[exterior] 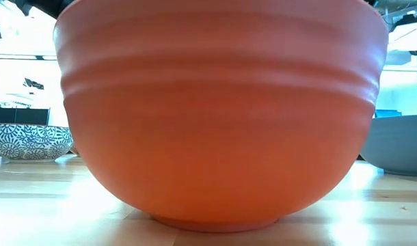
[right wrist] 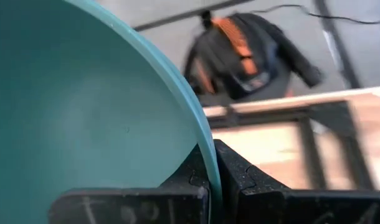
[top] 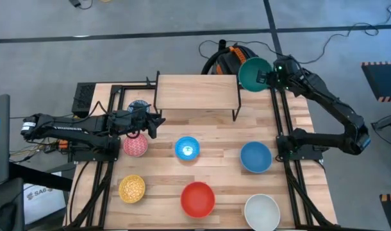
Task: Place and stack bowls onto a shelf
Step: Put the green bowl on the shelf
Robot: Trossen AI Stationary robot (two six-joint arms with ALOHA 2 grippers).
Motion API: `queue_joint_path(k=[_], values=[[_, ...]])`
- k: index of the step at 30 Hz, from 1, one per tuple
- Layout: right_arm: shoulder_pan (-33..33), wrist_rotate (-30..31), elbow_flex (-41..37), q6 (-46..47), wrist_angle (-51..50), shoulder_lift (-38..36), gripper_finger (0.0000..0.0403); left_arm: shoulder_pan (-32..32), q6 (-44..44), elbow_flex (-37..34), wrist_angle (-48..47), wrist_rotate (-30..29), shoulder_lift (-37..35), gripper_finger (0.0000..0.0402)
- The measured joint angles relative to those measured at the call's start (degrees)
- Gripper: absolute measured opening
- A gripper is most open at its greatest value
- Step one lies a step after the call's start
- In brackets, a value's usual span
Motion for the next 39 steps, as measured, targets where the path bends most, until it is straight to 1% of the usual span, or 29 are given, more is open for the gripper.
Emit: queue_joint_path(k=[3, 5, 10, 15, 23, 27, 35, 37, 39], values=[[2.0, -4.0, 0.0, 0.0, 4.7, 2.2, 0.0026, 0.0, 0.0, 0.0, 0.0, 0.0, 0.0, 0.016], [3.8, -5.2, 0.0, 0.0, 7.0, 4.4, 0.0025, 0.0, 0.0, 0.0, 0.0, 0.0, 0.0, 0.016], [7.0, -5.4, 1.6, -1.3, 8.0, 10.2, 0.0025, 0.0, 0.0, 0.0, 0.0, 0.6, 0.0, 0.016], [9.2, -5.4, 7.3, -4.0, 5.2, 16.7, 0.0024, 0.0, 0.0, 0.0, 0.0, 0.8, 0.0, 0.016], [9.2, -5.5, 21.0, -10.2, -6.4, 28.7, 0.0026, 0.0, 0.0, 0.0, 0.0, 0.8, 0.0, 0.016], [9.4, -6.4, 26.1, -12.6, -10.3, 33.5, 0.0027, 0.0, 0.0, 0.0, 0.0, 0.8, 0.0, 0.016], [9.6, -10.1, 29.2, -14.0, -13.7, 38.7, 0.0031, 0.0, -0.6, 0.0, -0.1, 1.3, 0.0, 0.016], [9.7, -12.2, 29.2, -14.6, -14.4, 39.0, 0.0036, -0.2, -1.4, 0.0, -0.1, 1.4, 0.0, 0.016], [10.0, -13.0, 29.1, -14.9, -14.7, 39.0, 0.0046, -0.5, -1.6, 0.0, -0.1, 1.4, 0.0, 0.016]])
